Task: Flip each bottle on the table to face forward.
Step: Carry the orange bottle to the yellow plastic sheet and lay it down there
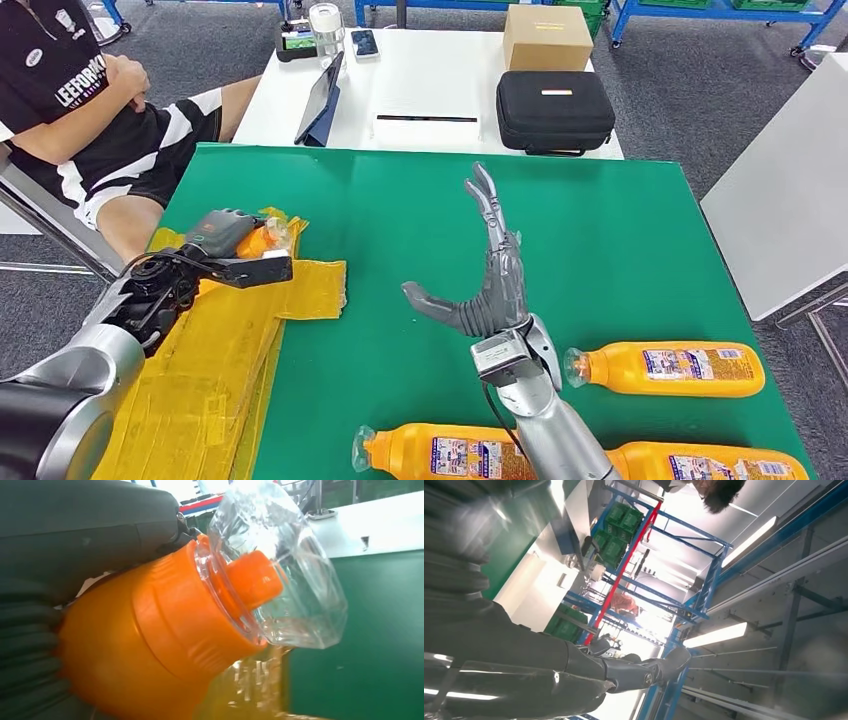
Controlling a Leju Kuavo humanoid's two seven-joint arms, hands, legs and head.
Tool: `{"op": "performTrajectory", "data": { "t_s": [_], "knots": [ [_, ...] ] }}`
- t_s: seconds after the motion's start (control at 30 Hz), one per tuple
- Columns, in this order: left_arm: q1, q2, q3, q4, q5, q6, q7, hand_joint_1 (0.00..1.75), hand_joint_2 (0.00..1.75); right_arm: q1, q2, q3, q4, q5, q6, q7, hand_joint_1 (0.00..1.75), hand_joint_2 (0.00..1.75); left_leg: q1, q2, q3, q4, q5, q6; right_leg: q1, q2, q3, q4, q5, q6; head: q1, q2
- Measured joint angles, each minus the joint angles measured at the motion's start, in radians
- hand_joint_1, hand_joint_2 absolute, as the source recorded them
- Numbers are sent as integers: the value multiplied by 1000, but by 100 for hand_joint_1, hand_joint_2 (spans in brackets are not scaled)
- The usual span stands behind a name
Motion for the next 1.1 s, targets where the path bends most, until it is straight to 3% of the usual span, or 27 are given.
{"op": "performTrajectory", "data": {
  "t_s": [0.13,0.33,0.6,0.97,1.0,1.1],
  "knots": [
    [19,-24,39,-31,85,-7,-127,175,175,0,1,-6,8,0,5,0,0,175,0,-2,0,0,0,0,0,-1,0,0,0,0,0,0],
    [53,-63,59,-88,135,-37,-206,175,175,-2,4,-16,17,0,6,0,0,175,0,-3,0,0,0,0,0,-2,0,0,0,0,0,0],
    [96,-104,37,-154,144,-65,-209,175,175,1,7,-30,20,0,5,0,0,175,0,-3,0,0,0,0,0,-2,1,0,0,0,0,0],
    [105,-114,17,-168,144,-83,-206,175,175,2,7,-32,20,3,5,0,0,175,0,-3,1,0,0,0,0,-2,1,0,0,0,0,0],
    [105,-115,12,-168,142,-98,-203,159,175,2,7,-32,20,5,4,0,0,175,0,-3,1,0,0,0,0,-2,1,0,0,0,0,0],
    [104,-116,-18,-164,129,-156,-188,28,175,6,7,-37,20,10,4,0,0,175,0,-3,1,0,0,0,0,-2,1,0,0,0,0,0]
  ]
}}
